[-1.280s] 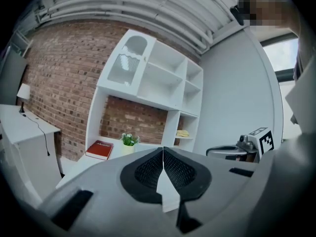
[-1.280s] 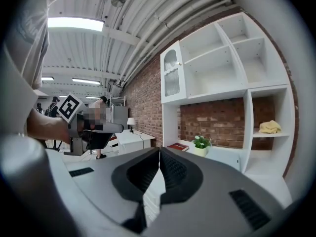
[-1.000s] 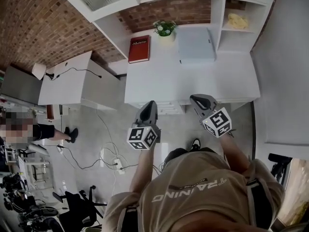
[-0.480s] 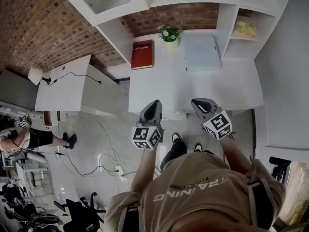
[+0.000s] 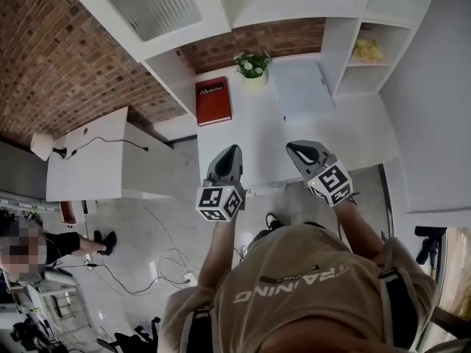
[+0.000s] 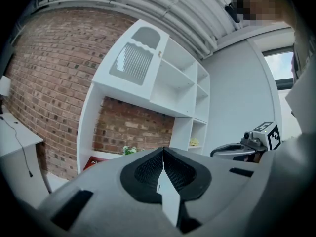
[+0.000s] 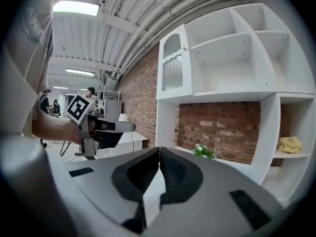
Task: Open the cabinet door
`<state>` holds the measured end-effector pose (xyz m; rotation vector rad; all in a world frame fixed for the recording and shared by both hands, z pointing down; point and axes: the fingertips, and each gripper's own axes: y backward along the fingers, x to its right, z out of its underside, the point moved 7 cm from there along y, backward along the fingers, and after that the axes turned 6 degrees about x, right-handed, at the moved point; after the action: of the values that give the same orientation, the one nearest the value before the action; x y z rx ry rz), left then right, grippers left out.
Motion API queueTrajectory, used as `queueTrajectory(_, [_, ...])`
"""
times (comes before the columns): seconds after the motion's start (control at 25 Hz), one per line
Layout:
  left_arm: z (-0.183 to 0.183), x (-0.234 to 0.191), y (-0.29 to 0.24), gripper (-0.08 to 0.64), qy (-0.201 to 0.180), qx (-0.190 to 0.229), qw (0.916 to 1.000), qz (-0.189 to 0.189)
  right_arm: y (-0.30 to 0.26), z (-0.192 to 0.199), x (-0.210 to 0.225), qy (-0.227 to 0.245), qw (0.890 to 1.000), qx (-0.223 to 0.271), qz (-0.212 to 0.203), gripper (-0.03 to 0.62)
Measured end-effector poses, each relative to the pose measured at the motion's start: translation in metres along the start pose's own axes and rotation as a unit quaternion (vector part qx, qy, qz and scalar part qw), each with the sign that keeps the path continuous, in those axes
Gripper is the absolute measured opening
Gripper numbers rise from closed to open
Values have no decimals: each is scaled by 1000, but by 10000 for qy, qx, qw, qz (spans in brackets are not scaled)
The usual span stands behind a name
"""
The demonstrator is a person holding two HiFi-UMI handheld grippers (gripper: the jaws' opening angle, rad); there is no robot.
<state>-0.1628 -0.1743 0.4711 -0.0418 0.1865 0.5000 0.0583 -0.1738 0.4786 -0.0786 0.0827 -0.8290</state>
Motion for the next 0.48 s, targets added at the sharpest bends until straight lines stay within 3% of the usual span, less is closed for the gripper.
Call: queueTrajectory(0.48, [8,-31,-38,9,89,-189,9994,270,-42,-10,28,57,9998,-32,193,12])
